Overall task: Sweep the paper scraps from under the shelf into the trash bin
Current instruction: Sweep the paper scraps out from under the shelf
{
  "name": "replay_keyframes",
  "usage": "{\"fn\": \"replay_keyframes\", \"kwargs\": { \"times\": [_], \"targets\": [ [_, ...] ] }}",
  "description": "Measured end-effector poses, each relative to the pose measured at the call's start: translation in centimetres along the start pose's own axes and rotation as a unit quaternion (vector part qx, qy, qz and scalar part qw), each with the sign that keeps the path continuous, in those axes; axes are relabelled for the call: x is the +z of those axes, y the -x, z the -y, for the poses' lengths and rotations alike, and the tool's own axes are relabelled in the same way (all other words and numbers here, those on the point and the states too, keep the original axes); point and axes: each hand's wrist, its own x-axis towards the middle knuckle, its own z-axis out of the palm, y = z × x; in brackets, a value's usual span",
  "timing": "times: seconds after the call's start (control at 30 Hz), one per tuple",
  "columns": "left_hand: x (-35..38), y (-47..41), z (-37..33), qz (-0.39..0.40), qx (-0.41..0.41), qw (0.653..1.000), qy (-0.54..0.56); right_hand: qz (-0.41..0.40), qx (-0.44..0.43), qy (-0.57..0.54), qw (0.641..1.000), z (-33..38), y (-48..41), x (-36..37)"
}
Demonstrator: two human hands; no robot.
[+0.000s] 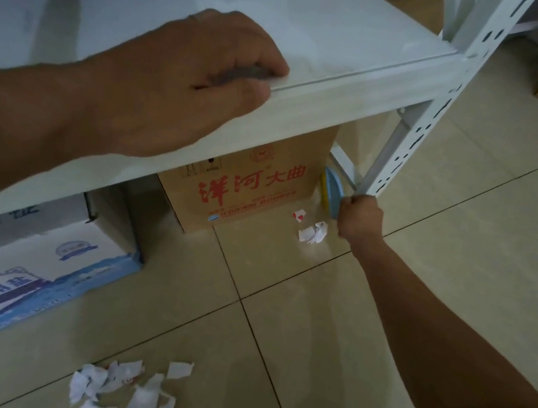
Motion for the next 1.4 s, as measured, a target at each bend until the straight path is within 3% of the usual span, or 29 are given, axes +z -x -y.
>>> {"fn": "replay_keyframes", "kwargs": {
  "times": [0.1, 0.17, 0.27, 0.33, 0.47, 0.6, 0.73, 0.9, 1.07, 1.2, 1.3, 1.4],
  "targets": [
    [0.0, 0.0, -0.1, 0.008, -0.001, 1.0, -0.003, 0.031, -0.012, 0.025, 0.999, -1.1, 4.2, -0.7],
    [0.0, 0.0, 0.0, 0.005, 0.0, 1.0, -0.006, 0.04, -0.004, -0.024, 0.999, -2.6, 6.9, -1.5],
    [0.0, 0.1, -0.2, -0.003, 0.006, 1.0, -0.01, -0.014, -0.013, -0.066, 0.998, -4.4, 7.8, -2.4],
    [0.0, 0.1, -0.4, -0.004, 0.009, 1.0, -0.013, -0.051, -0.052, -0.025, 0.997, -4.2, 6.7, -2.7],
    [-0.1, 0.1, -0.4, 0.001, 0.005, 1.0, -0.014, -0.041, -0.08, 0.082, 0.993, -2.4, 4.2, -1.6],
    [0.0, 0.1, -0.2, 0.004, 0.006, 1.0, -0.013, 0.017, -0.104, 0.189, 0.976, -1.5, 3.8, 0.2],
    [-0.1, 0.2, -0.3, 0.004, 0.005, 1.0, -0.013, 0.071, -0.217, 0.26, 0.938, -2.6, 8.0, -0.4],
    [0.0, 0.1, -0.3, 0.001, 0.01, 1.0, -0.013, -0.01, -0.215, 0.314, 0.925, -1.9, 7.0, -1.4],
    [-0.1, 0.2, -0.4, 0.004, 0.016, 1.0, -0.013, 0.048, -0.172, 0.358, 0.916, 0.3, 5.8, 0.9],
    [-0.1, 0.3, -0.4, 0.002, 0.019, 1.0, -0.022, 0.108, -0.24, 0.386, 0.884, -0.7, 12.3, 1.7],
    [0.0, 0.3, -0.6, 0.0, 0.023, 0.999, -0.027, 0.168, -0.256, 0.321, 0.896, -2.3, 19.1, 2.2],
    [-0.2, 1.0, -0.9, 0.012, 0.021, 0.998, -0.052, 0.2, -0.316, 0.358, 0.855, -2.3, 25.8, 2.5]
  ]
}}
